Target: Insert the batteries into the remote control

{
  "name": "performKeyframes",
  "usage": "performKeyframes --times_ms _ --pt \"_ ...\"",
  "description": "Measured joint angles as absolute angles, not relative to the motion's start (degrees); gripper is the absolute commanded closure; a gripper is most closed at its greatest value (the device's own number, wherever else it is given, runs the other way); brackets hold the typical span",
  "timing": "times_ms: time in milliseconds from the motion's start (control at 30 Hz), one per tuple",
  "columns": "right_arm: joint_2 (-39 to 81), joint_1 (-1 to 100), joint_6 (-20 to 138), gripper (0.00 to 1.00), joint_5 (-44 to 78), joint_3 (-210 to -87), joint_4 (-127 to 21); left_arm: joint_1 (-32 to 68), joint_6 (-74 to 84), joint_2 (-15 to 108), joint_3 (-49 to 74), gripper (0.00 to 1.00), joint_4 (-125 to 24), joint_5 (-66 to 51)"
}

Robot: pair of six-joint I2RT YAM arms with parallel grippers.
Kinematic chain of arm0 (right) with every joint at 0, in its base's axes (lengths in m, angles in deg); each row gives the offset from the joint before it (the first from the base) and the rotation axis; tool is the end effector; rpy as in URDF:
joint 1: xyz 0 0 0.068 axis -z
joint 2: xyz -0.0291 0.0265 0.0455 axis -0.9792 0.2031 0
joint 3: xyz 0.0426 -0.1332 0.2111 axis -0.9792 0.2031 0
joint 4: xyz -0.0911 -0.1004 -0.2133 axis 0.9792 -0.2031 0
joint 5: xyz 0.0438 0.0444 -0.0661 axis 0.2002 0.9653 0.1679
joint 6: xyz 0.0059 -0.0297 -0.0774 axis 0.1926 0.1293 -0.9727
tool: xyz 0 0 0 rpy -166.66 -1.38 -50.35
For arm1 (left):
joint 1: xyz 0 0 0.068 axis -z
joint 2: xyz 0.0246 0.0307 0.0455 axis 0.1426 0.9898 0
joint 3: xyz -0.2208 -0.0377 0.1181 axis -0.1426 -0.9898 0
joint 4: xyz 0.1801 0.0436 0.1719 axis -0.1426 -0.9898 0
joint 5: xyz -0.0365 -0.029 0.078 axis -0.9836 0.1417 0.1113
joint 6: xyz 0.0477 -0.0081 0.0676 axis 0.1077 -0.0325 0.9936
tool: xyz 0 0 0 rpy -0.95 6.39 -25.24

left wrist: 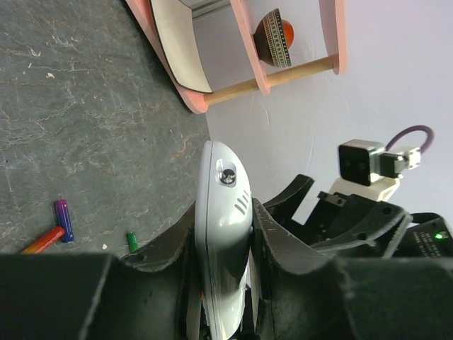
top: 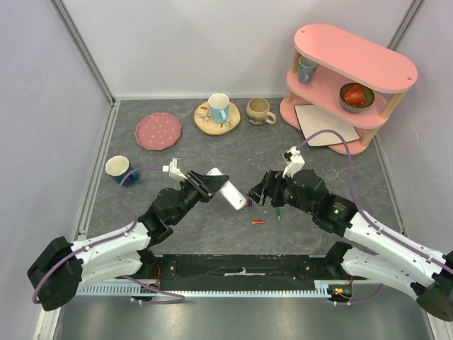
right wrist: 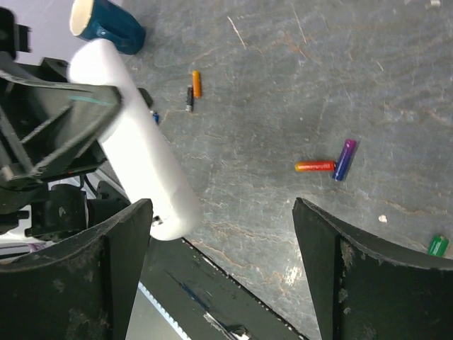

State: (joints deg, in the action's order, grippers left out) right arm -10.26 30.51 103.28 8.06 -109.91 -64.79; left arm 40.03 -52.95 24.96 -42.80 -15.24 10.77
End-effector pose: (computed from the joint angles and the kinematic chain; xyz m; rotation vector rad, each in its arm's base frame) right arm 0.1615 0.1756 0.2440 0.0760 2.1751 1.0374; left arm 0.1733 -0.1754 0.2178 -0.4805 1.6999 -1.4479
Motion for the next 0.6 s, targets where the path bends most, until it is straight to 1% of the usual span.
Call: performKeyframes --times_ms 233,467,600 --pt "-9.73 30.43 99.95 0.12 11.74 -112.64 -64.22 39.77 -52.91 25.27 -42.8 0.98 -15.24 10.79" --pt "-9.47 30.23 101.66 0.12 14.03 -107.86 -62.45 39.77 -52.32 25.38 -42.8 0.98 -13.47 11.71" --pt "-8.79 30.12 102.23 0.12 14.07 -107.51 -61.97 39.77 -51.68 25.21 -42.8 0.98 -13.34 12.45"
